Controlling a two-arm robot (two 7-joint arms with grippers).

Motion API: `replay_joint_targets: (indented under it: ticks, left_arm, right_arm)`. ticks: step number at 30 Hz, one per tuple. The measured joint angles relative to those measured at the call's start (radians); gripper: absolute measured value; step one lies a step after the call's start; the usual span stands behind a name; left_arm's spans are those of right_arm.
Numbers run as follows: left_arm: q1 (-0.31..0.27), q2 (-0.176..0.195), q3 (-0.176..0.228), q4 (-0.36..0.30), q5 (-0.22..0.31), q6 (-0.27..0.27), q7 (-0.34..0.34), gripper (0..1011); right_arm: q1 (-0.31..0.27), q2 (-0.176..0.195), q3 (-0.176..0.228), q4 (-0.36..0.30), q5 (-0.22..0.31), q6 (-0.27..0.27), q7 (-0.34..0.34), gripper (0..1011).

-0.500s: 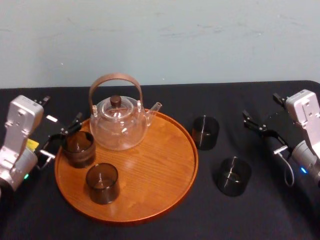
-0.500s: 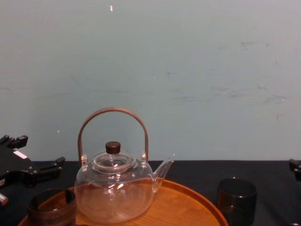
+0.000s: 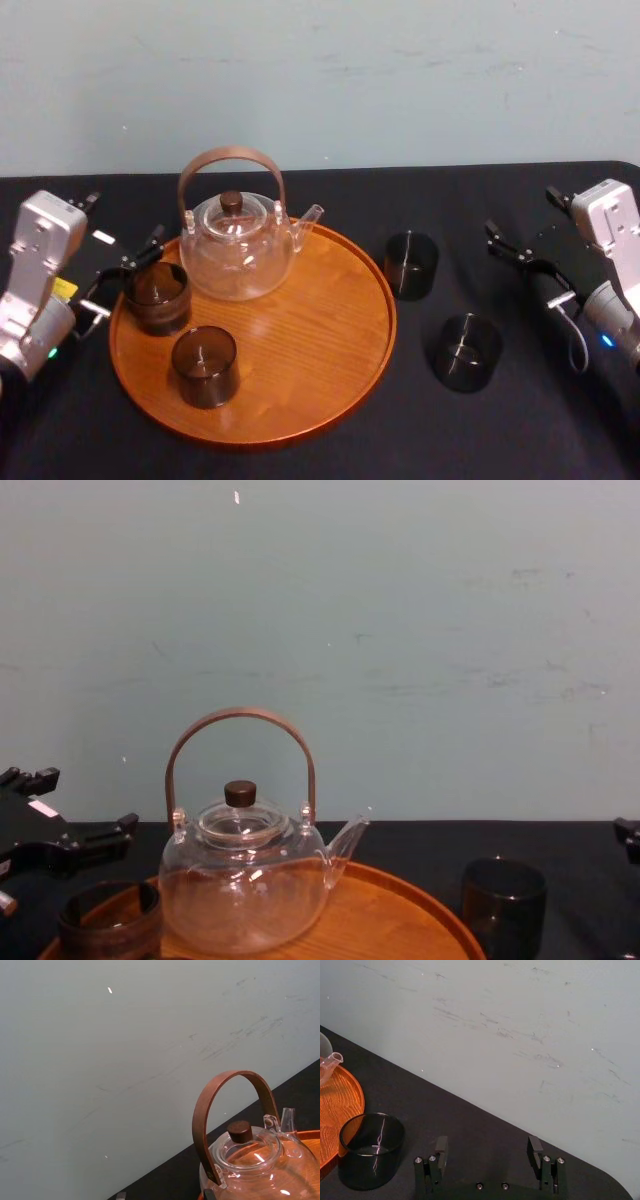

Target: Pick up the glass from the table and place it on the tray.

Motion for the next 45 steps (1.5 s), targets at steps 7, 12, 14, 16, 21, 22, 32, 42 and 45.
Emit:
replay_joint_targets:
  ticks: [7,12,14,16,21,22,32,42,45]
  left_arm:
    - [0.0,0.0,0.0,0.0,0.0,0.0,0.0,1001]
    - [0.0,0.0,0.0,0.0,0.0,0.0,0.0,1001]
    - [0.0,0.0,0.0,0.0,0.0,0.0,0.0,1001]
    - [0.0,0.0,0.0,0.0,0.0,0.0,0.0,1002]
    - [0.0,0.0,0.0,0.0,0.0,0.0,0.0,1001]
    - [0.0,0.0,0.0,0.0,0.0,0.0,0.0,1001]
    - [0.0,0.0,0.0,0.0,0.0,0.0,0.0,1001]
    - [0.0,0.0,0.0,0.0,0.0,0.0,0.0,1001]
    - [0.0,0.0,0.0,0.0,0.0,0.0,0.0,1001]
  right_arm:
    - [0.0,0.0,0.0,0.0,0.0,0.0,0.0,1010]
    - [0.0,0.0,0.0,0.0,0.0,0.0,0.0,1010]
    - [0.0,0.0,0.0,0.0,0.0,0.0,0.0,1010]
    - [0.0,0.0,0.0,0.0,0.0,0.0,0.0,1009]
    - [0.0,0.0,0.0,0.0,0.0,0.0,0.0,1010]
    - [0.0,0.0,0.0,0.0,0.0,0.0,0.0,1010]
    - [0.0,0.0,0.0,0.0,0.0,0.0,0.0,1010]
    - [0.0,0.0,0.0,0.0,0.0,0.0,0.0,1010]
    - [0.0,0.0,0.0,0.0,0.0,0.0,0.0,1009]
